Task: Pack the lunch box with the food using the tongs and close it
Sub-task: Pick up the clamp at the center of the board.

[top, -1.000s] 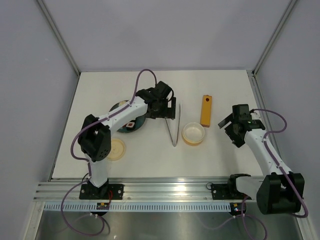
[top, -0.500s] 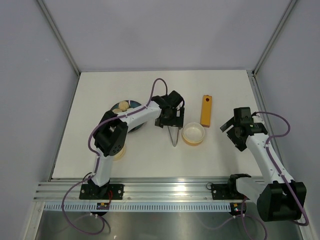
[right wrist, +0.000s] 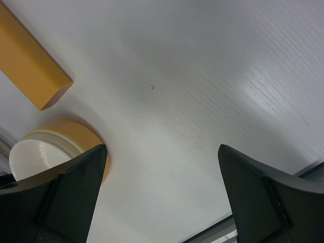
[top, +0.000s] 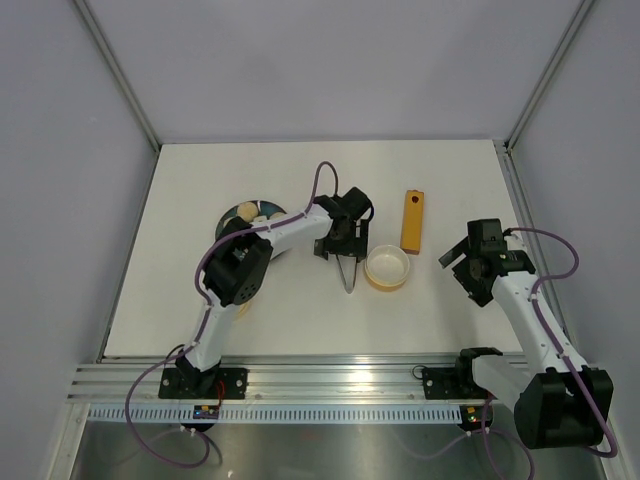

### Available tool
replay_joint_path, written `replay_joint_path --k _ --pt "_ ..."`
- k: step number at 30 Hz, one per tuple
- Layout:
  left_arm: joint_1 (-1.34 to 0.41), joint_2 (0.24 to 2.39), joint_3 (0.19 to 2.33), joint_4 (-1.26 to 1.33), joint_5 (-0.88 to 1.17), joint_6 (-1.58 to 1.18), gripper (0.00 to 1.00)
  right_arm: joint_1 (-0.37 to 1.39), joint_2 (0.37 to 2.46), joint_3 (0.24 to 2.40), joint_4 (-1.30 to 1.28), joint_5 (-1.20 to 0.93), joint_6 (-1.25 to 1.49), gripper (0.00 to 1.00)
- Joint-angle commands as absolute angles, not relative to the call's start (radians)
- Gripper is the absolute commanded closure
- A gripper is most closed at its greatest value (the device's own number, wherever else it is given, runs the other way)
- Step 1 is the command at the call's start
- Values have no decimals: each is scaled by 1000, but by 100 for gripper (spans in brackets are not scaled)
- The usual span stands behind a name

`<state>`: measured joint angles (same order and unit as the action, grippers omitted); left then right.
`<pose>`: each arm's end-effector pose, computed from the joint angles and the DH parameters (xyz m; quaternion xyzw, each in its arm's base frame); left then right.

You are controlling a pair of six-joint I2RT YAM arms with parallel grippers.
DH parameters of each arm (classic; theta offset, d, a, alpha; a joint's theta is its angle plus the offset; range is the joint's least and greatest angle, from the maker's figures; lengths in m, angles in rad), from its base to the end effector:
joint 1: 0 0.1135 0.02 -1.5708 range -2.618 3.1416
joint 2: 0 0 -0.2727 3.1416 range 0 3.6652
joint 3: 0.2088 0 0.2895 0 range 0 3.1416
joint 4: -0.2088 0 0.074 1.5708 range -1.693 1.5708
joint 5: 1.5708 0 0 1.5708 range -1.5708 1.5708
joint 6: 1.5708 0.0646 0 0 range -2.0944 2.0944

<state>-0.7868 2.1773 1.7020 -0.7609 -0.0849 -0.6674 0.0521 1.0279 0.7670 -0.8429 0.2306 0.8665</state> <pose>0.3570 -0.3503 0.1306 0.0517 0.9838 -0.0793 0.1521 0.2303 -0.0028 0.2097 0.4072 0.8768 0.0016 0.2556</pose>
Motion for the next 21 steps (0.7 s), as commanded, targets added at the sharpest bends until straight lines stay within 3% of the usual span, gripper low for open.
replay_joint_path --k 1,5,11,18,21 --pt "-788 2198 1758 -750 -170 -675 12 51 1012 770 -831 212 854 1" --pt "-762 2206 1753 -770 -184 -655 20 52 1006 773 -838 215 851 1" --pt "-716 2123 1641 -746 -218 -580 21 52 1008 759 -827 206 850 1" --pt "-709 2141 1660 -733 -209 -520 2 52 1035 749 -802 183 850 0" --pt "-709 2164 1678 -724 -195 -506 1 52 1025 746 -805 189 848 1"
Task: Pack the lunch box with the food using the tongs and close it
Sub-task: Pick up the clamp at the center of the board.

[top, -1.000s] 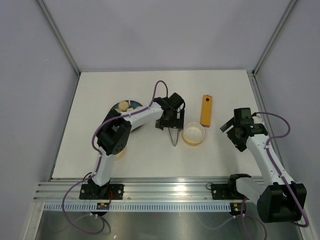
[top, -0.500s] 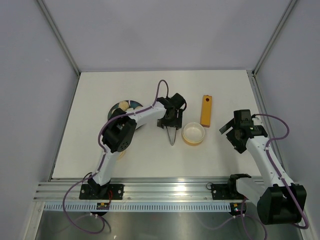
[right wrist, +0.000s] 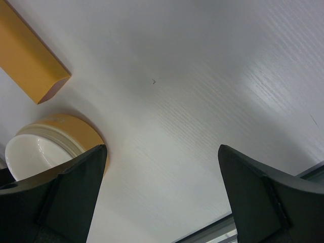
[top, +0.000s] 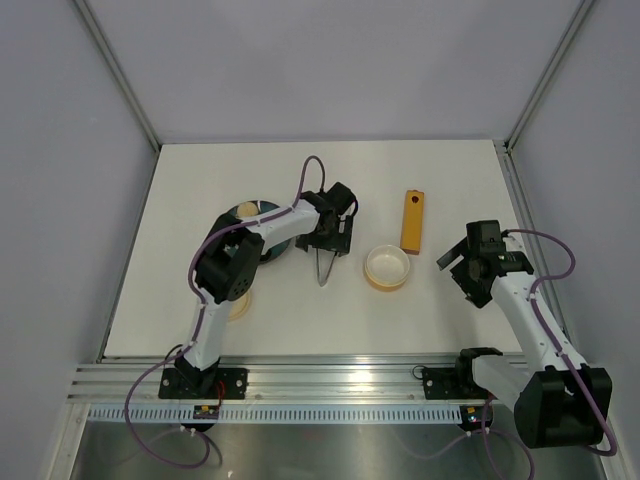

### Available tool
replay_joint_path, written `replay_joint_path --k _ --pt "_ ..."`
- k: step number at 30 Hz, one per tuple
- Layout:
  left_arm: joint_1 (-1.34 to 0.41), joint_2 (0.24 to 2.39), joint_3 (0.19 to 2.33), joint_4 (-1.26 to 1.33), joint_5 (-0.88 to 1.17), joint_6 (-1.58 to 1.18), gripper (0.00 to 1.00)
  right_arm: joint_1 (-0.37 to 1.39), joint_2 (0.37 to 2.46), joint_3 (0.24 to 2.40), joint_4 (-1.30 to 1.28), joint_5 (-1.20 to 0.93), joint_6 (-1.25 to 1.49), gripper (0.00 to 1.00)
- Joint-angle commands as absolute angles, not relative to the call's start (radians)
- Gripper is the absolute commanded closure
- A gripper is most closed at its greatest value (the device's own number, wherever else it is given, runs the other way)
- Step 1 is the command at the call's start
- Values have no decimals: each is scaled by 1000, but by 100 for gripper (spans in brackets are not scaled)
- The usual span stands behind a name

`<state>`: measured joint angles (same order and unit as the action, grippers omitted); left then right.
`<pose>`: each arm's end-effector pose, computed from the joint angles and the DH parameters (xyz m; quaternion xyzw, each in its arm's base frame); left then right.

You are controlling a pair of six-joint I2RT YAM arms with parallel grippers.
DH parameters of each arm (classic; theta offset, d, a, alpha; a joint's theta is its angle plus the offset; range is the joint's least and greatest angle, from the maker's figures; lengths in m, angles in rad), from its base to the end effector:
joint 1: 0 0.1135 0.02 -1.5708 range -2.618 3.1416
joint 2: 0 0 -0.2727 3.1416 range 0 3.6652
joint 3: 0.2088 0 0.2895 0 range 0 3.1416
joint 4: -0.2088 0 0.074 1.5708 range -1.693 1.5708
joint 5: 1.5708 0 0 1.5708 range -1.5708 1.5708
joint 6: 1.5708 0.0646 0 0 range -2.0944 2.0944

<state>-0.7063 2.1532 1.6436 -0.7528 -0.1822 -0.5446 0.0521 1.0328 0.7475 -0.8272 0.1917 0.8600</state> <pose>0.3790 -0.3080 0.1244 0.0656 0.9820 -0.0167 0.1766 0.2300 -0.0003 0.2023 0.4010 0.8828 0.0159 0.2440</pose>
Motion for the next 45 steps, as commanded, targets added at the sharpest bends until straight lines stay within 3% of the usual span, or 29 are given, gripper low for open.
replay_joint_path --k 1,5,10,13,14,17,22,28,35,45 --pt "-709 2169 1681 -718 -192 -502 1 52 1022 742 -805 192 847 0" --pt "-709 2181 1677 -686 -170 -500 3 52 1011 732 -805 192 851 1" --pt "-709 2204 1677 -681 -144 -514 13 52 1017 724 -801 189 853 1" --pt "-709 2203 1672 -699 -147 -517 34 52 1015 726 -798 189 851 0" --pt "-709 2192 1674 -706 -150 -515 50 52 1015 726 -799 189 851 1" --pt "-709 2140 1681 -735 -178 -502 73 51 1015 729 -799 189 851 1" --pt "-709 2025 1689 -784 -213 -436 87 52 1011 733 -801 187 850 1" --pt "-709 1901 1706 -879 -193 -361 84 51 1002 753 -810 187 842 0" --pt "-709 1835 1720 -953 -169 -311 63 51 1011 773 -810 186 828 1" --pt "-709 1835 1712 -957 -118 -314 61 51 1009 776 -819 187 821 0"
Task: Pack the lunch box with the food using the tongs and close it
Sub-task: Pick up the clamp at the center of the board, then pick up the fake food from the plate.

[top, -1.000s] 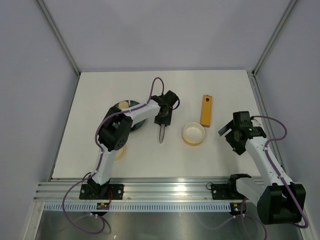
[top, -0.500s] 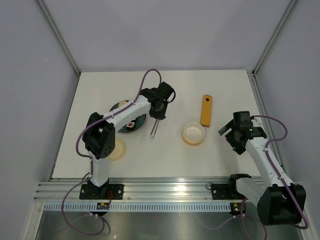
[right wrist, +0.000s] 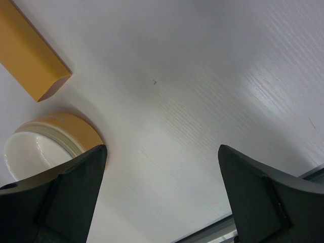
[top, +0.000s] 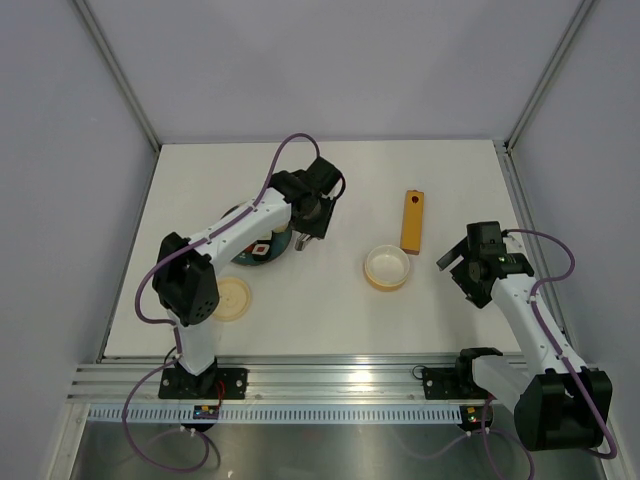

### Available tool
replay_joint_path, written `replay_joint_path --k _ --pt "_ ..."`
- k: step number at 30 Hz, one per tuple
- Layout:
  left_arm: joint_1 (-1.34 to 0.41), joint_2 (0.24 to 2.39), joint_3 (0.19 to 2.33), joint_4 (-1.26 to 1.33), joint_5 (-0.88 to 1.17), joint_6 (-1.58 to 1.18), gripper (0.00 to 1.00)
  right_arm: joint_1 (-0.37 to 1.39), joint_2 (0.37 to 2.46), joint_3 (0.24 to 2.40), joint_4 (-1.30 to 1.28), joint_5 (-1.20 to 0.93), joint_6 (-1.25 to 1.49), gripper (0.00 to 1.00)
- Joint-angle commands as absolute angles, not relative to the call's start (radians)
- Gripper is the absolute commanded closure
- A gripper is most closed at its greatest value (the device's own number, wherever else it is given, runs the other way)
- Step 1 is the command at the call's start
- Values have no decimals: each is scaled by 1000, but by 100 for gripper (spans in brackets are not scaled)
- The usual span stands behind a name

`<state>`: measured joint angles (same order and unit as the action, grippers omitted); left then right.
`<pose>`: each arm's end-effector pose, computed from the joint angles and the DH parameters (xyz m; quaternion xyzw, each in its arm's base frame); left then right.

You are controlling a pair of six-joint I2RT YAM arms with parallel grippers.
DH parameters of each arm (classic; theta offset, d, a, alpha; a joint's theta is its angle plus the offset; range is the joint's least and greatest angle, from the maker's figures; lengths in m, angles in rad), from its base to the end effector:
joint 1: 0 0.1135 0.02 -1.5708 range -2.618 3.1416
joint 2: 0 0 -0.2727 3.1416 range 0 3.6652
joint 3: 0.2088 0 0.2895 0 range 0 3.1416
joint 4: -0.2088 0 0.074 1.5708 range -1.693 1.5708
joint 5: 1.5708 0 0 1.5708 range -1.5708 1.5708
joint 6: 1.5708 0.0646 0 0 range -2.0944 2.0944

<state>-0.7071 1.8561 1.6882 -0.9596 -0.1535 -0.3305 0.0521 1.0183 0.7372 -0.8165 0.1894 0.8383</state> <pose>0.3448 -0.2817 0.2625 0.1655 0.9586 -0.0437 0.2274 0.2286 -0.0003 0.2024 0.3912 0.8855 0.0175 0.2502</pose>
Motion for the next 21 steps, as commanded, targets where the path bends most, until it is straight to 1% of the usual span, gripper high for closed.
replay_joint_path --k 1,8,13,21 --pt "-707 1835 1712 -957 -115 -316 61 51 1008 776 -819 187 821 1" --pt "-703 1806 1700 -966 -120 -314 61 52 1006 784 -830 187 816 1" --pt "-686 1737 1698 -994 -153 -310 60 51 1006 792 -834 186 808 1" --pt "-560 1628 1677 -1074 -157 -310 59 52 1019 818 -842 181 782 1"
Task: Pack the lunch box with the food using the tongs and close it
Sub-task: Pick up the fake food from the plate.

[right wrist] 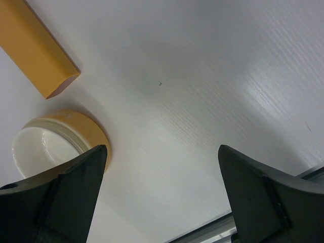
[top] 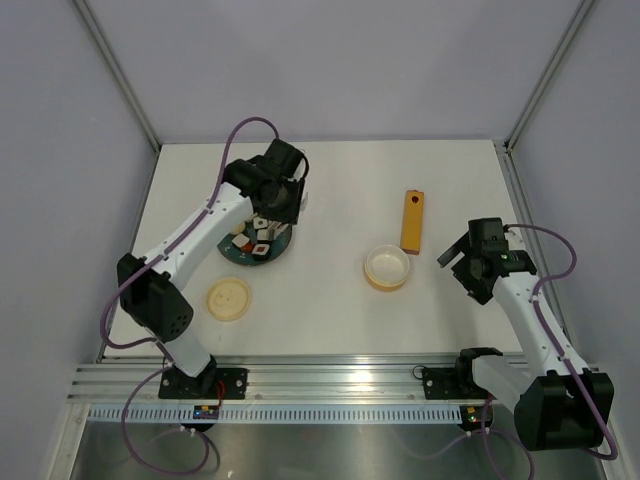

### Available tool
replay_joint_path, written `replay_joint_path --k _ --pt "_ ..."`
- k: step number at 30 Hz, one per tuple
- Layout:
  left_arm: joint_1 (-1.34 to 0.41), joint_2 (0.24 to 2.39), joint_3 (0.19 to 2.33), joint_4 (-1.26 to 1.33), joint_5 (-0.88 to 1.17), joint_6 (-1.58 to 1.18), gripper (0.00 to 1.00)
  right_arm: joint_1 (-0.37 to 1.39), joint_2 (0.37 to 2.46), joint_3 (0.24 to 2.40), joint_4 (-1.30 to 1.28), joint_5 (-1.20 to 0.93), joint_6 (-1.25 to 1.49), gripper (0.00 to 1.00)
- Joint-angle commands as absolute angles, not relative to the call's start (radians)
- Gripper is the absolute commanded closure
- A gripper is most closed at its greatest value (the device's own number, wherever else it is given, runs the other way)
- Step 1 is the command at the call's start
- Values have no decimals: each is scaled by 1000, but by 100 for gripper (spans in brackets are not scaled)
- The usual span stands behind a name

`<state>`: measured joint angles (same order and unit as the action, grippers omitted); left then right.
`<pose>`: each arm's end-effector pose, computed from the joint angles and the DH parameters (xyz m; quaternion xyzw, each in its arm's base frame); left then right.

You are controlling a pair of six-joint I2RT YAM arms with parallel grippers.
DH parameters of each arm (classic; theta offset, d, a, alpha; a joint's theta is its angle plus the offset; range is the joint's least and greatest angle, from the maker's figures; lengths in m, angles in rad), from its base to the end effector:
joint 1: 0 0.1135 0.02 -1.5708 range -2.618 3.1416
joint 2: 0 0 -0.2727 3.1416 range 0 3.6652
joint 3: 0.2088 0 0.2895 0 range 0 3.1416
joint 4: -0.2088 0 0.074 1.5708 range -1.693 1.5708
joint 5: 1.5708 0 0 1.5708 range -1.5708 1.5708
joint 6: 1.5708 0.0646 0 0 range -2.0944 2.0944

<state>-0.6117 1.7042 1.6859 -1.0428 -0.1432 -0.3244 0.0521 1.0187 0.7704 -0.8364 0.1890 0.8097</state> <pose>0.3392 -0.2267 0.3182 0.1203 0.9579 -0.0517 0.2556 0.2308 -0.0001 0.2127 0.3784 0.8894 0.0169 0.2559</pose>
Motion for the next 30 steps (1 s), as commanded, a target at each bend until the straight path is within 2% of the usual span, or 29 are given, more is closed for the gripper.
replay_joint_path --k 1,8,15,30 --pt "-545 1617 1663 -1077 -149 -310 58 51 1022 821 -842 179 781 1" --pt "-445 1549 1566 -1051 -77 -337 54 51 1040 839 -841 164 755 1" --pt "-425 1539 1514 -1003 -54 -367 48 52 1060 853 -847 158 732 1" --pt "-410 1572 1442 -939 -100 -396 48 51 1077 839 -847 146 719 1"
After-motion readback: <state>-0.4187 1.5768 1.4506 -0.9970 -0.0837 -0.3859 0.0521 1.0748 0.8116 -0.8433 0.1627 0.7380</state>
